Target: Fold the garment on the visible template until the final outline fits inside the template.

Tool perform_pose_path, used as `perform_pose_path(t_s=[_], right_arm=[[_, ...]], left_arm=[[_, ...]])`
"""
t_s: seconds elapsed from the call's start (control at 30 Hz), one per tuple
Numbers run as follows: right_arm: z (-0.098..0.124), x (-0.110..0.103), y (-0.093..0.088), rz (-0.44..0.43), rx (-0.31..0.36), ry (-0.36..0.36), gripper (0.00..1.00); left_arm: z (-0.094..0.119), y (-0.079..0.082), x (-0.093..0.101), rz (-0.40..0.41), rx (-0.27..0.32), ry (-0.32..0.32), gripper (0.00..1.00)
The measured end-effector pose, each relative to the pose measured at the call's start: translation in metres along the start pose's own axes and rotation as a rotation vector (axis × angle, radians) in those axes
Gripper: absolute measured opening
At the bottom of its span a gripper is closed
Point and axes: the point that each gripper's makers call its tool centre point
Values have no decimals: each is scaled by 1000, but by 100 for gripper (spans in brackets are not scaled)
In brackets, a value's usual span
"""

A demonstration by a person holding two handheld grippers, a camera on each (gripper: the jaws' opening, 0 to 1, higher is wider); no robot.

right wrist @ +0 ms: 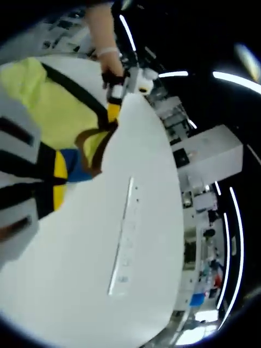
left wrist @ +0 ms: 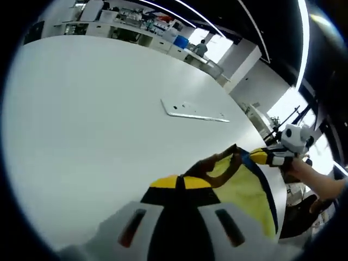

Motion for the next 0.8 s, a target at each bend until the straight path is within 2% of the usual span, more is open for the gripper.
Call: perform_pose_path(t_s=[0.23,0.37,0.57,0.73,0.8], right_arm=[[-11,7,-12,-11,-12,-12,0],[-12,9,-15,-24,-10,-12,0],[-14,7,-17,-15,-15,-5,0],[-13,5,-16,18,-22,-1,0],[-11,2,-14,26,-11,2,0]], left_arm=[[-9,-7,-7,8,-10,12,0],[-12,-10,-8,-23,-12,19,0],[-13,-10,-8,-29,-10,13,0],[-11,-9,-8,-75,-8,0,0],[-10,-10,-6,-98,-10,-7,5]])
Point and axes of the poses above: the point that each gripper's makers call its tool centre point, and the gripper's own axes: z roughly backward along the fingers, x roughly to its right, y roughly out of its top
